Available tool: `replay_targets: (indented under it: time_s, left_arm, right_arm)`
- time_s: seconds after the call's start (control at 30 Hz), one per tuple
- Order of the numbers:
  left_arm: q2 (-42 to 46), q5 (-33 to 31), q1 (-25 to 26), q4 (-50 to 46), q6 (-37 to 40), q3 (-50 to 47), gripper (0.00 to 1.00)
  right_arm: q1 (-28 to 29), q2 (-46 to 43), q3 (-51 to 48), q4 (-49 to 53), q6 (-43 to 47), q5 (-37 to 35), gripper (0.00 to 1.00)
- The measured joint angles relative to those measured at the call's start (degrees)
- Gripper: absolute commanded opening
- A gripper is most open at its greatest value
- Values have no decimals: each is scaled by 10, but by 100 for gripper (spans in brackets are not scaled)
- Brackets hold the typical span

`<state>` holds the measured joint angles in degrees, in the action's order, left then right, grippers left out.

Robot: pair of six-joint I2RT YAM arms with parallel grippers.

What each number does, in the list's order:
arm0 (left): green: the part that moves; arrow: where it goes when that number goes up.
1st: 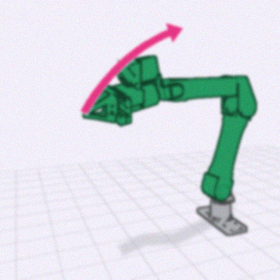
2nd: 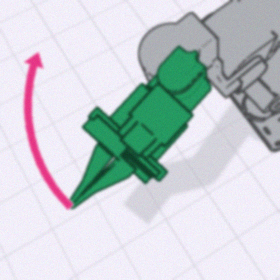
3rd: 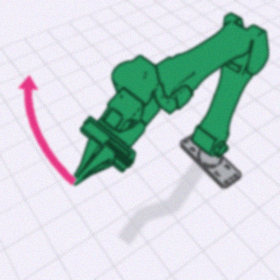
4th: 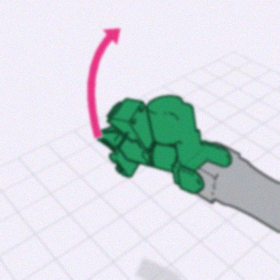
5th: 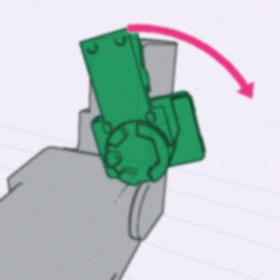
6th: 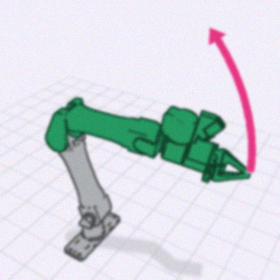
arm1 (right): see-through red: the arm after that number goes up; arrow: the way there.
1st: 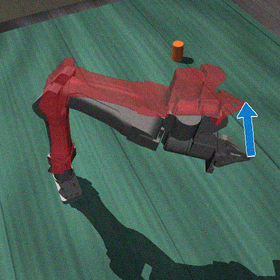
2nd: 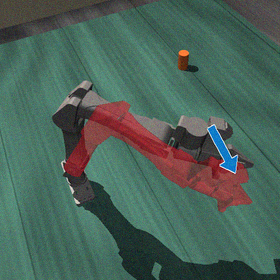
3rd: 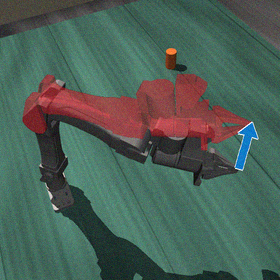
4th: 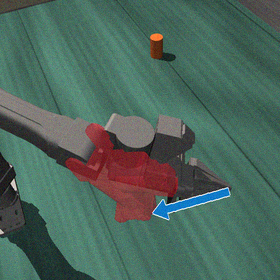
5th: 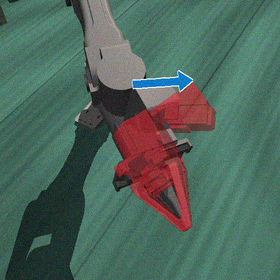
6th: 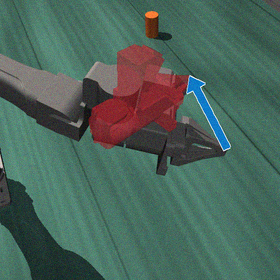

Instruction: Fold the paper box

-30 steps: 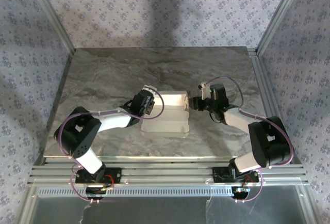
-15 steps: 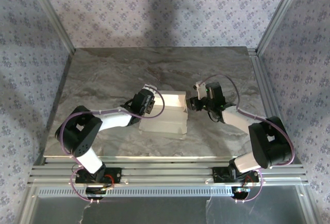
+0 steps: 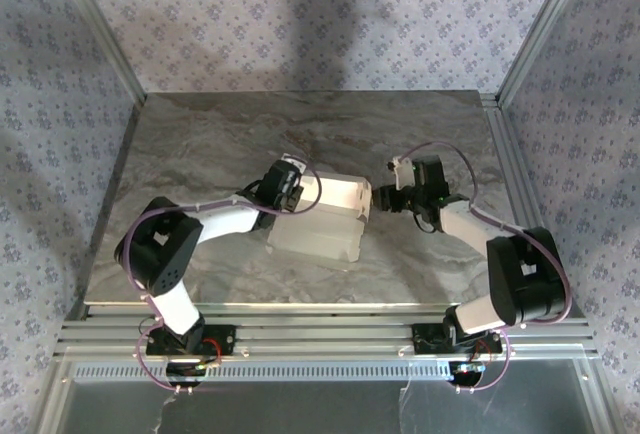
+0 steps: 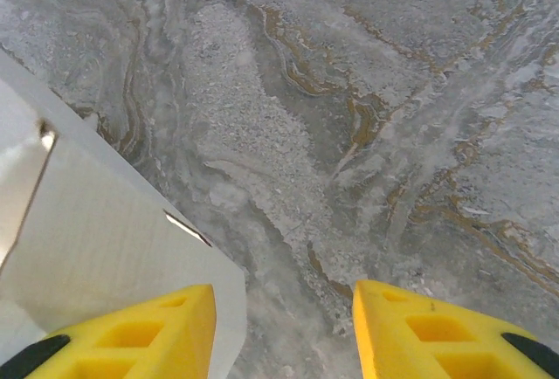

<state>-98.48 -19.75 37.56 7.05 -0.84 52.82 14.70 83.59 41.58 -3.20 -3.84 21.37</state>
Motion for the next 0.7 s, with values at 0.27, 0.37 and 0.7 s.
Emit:
replay_targets:
  time_s: [0.27,0.37,0.7]
  left_arm:
    - [-33,59,-28,-68,-1,70,0]
    - [-35,71,-32,-80,-1,78,0]
    - [-49,82,-35,-101,-1,104,0]
  right_arm:
    - [-11,19,35,14,-2,26,45]
    - [-10,19,36,18,-2,34,44]
    - [12,-19,13,31,-4,33,44]
